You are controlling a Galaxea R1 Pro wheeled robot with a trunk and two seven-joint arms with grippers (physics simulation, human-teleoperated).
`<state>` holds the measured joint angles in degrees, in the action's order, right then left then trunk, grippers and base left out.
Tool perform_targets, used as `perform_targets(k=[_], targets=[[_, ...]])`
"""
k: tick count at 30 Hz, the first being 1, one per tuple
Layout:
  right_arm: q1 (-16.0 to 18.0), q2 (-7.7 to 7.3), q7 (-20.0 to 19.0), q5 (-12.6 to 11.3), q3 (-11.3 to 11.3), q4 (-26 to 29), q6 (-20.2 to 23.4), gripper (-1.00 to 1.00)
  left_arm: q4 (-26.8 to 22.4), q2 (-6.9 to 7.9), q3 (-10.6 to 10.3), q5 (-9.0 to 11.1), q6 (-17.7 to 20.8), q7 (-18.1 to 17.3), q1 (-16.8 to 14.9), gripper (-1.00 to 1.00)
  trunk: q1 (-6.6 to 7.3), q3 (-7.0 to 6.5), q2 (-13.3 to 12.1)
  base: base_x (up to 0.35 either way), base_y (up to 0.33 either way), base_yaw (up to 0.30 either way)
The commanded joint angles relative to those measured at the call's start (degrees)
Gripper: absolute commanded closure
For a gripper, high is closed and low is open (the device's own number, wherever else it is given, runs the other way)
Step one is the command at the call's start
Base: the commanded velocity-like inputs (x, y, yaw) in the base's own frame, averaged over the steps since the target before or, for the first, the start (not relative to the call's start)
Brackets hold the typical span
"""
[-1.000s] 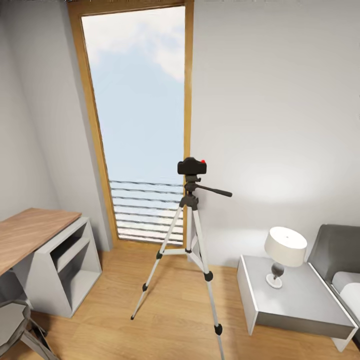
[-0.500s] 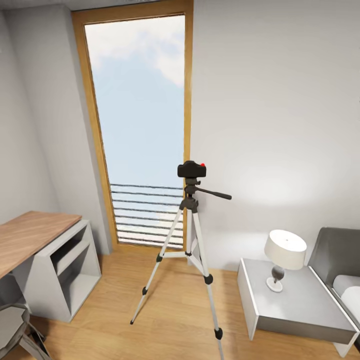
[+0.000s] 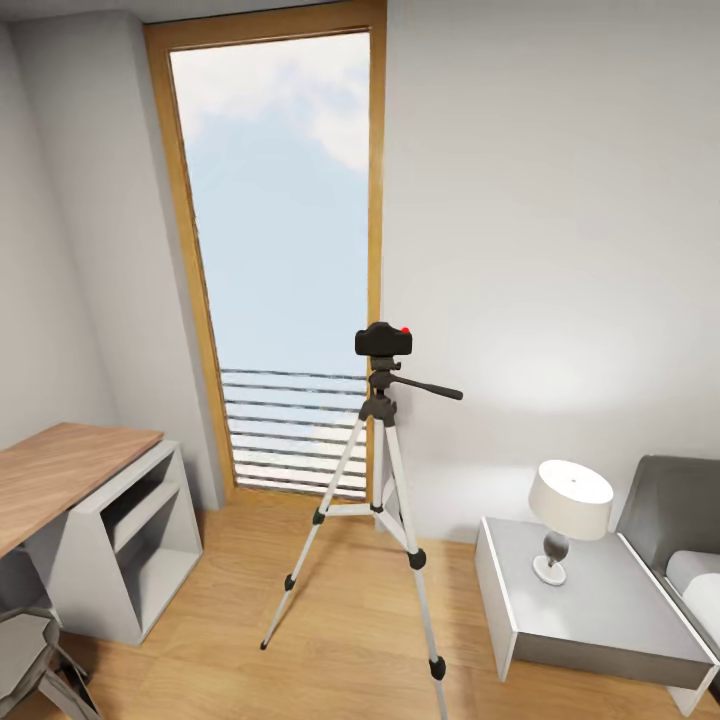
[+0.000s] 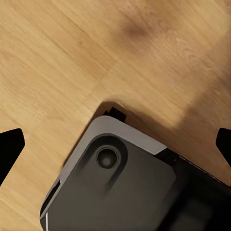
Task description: Attach the digital camera to the camera tripod in the bedroom.
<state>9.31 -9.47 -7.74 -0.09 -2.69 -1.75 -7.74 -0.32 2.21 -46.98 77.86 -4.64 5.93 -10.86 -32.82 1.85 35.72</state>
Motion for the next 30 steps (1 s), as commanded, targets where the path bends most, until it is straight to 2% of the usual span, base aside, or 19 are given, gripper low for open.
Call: perform_targets(k=[1,30], targets=[[0.07,-0.01,-0.26,-0.01,-0.25,-0.19,-0.34,-1.00,-0.04,0.00,-0.48,0.36,-0.10,0.23,-0.03,-1.00,-0.02,0.11,0.09,0.000,0.000,0.000],[0.09,0.26,-0.25,-0.09,-0.33,-0.18,-0.26,-1.00,-0.21,-0.10,-0.82,-0.16,-0.11,0.23,-0.03,-1.00,-0.02,-0.03,0.09,0.000,0.000,0.000]])
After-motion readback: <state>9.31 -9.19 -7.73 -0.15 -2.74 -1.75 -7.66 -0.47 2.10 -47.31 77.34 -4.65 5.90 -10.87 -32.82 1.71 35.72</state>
